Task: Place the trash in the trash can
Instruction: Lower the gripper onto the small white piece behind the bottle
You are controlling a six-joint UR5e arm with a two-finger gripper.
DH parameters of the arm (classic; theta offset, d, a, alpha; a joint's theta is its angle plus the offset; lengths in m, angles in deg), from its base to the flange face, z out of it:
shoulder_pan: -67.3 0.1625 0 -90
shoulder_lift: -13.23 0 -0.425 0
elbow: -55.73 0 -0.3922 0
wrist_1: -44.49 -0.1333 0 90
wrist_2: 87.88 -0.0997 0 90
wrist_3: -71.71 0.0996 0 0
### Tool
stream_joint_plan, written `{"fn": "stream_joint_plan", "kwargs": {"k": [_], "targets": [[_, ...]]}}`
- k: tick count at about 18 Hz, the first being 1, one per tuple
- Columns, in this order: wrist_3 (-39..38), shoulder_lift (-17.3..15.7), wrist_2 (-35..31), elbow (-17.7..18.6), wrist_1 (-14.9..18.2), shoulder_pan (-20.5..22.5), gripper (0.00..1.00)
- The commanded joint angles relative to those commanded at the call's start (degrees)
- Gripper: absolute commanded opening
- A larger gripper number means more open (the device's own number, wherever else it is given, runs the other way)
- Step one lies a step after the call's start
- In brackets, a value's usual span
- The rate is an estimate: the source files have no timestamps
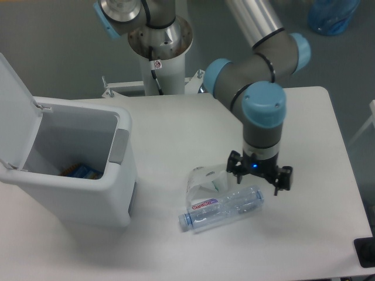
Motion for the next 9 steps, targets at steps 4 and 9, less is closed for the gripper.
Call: {"fn": "stream_joint_plan", "kwargs": {"k": [4,9], "targets": [[0.61,-0.52,-0.44,4.30,-0.26,-3.43,1.00],[1.49,-0.79,-0.79,7.91,-0.09,-5.72,1.00]]}}
